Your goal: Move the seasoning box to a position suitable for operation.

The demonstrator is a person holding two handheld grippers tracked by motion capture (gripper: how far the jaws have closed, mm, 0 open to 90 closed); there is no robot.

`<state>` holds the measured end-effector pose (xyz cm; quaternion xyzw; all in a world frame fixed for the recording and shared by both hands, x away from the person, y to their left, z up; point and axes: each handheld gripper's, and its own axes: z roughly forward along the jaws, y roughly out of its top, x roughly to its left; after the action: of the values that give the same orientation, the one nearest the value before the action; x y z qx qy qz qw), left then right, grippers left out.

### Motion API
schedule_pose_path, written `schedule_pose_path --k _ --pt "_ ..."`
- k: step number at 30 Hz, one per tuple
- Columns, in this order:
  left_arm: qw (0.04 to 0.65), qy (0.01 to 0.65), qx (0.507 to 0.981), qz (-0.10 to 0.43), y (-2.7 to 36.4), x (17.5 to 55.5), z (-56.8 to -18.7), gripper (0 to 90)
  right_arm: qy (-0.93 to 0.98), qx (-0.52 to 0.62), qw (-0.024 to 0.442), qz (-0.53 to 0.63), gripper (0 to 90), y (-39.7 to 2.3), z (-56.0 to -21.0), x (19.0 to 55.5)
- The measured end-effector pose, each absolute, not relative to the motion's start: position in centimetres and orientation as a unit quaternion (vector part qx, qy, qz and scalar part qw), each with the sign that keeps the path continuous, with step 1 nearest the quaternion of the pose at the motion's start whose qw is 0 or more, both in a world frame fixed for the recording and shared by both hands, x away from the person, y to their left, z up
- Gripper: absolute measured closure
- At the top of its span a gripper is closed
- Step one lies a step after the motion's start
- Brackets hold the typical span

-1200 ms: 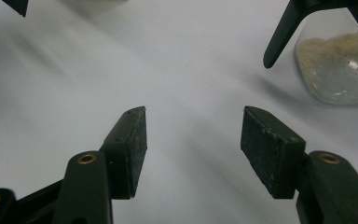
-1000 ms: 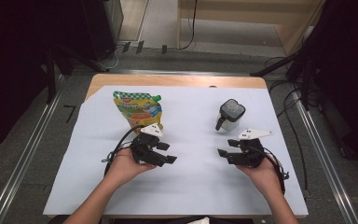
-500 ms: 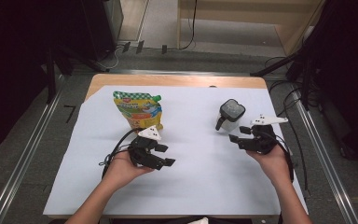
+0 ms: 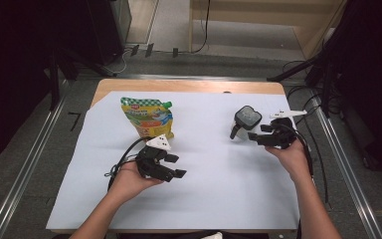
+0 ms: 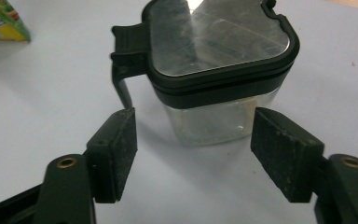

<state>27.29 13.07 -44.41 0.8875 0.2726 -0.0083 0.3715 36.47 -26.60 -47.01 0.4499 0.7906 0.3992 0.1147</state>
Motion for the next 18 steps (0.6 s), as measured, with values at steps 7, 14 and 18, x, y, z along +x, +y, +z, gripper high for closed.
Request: schedule_pose_path --k 7,14,18 --pt "0.371 0.271 0.888 -0.010 13.1 27.2 -44.5 39.2 0.780 0.455 0.129 0.410 21.5 -26.4 -48.3 37.8" --pt "0.363 0.273 0.891 -0.011 13.2 26.7 -44.9 39.2 0.771 0.454 0.144 0.422 15.0 -25.6 -49.9 38.8" --pt "0.364 0.279 0.888 -0.011 13.6 26.3 -44.9 39.2 0.768 0.448 0.150 0.432 12.6 -25.1 -50.6 39.4"
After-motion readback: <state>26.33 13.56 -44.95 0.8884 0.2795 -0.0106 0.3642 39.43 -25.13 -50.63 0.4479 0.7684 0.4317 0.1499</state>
